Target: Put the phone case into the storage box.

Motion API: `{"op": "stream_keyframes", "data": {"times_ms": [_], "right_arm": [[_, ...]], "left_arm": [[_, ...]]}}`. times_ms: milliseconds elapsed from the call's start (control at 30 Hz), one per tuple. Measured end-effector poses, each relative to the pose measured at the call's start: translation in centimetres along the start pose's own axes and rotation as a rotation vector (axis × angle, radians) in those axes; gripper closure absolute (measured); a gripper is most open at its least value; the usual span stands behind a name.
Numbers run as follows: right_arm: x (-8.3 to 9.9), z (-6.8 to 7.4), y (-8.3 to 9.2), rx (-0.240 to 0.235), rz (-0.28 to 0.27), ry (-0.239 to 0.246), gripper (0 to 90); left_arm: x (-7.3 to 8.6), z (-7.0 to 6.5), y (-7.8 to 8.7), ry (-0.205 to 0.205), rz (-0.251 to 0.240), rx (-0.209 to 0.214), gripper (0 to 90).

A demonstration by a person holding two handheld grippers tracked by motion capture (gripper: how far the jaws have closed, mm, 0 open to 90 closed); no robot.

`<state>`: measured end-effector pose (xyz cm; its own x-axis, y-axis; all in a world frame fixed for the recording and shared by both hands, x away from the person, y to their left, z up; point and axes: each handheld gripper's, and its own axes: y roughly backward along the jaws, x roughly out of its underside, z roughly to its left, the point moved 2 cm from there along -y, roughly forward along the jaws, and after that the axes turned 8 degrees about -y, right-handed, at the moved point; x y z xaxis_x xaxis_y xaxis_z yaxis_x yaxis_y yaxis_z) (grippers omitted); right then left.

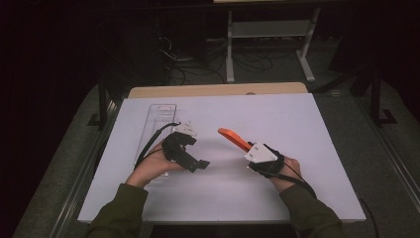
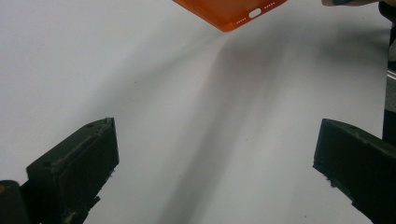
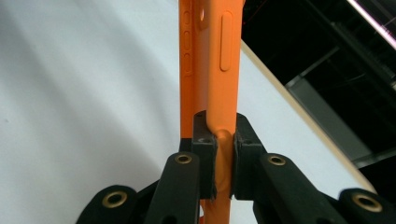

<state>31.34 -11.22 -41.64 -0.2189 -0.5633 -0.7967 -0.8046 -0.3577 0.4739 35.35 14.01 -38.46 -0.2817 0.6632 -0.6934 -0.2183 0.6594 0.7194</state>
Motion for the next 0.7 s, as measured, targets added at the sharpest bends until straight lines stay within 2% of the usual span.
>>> {"op": "stream_keyframes", "data": {"times_ms": [100,300,400,567,667,700], "right_arm": [[0.0,-0.2,0.0,-0.025,0.003,-0.073,81.1],[0.1,-0.6,-0.1,-0.057,0.015,-0.163,81.1],[0.1,-1.0,-0.2,-0.091,0.017,-0.235,81.1],[0.3,-1.7,-0.3,-0.132,0.013,-0.324,81.2],[0.5,-2.0,-0.3,-0.162,0.027,-0.397,81.2],[0.5,-2.0,-0.3,-0.169,0.026,-0.436,81.2]], "left_arm": [[0.0,0.0,-0.1,0.002,-0.003,-0.009,0.0],[0.0,0.0,0.1,0.005,-0.009,-0.015,0.0],[-0.1,-0.1,0.1,0.006,-0.015,-0.021,0.0],[0.0,0.0,0.0,0.023,-0.026,-0.036,0.0],[0.0,0.1,-0.1,0.028,-0.028,-0.044,0.0],[0.0,0.2,0.0,0.017,-0.017,-0.047,0.0]]}}
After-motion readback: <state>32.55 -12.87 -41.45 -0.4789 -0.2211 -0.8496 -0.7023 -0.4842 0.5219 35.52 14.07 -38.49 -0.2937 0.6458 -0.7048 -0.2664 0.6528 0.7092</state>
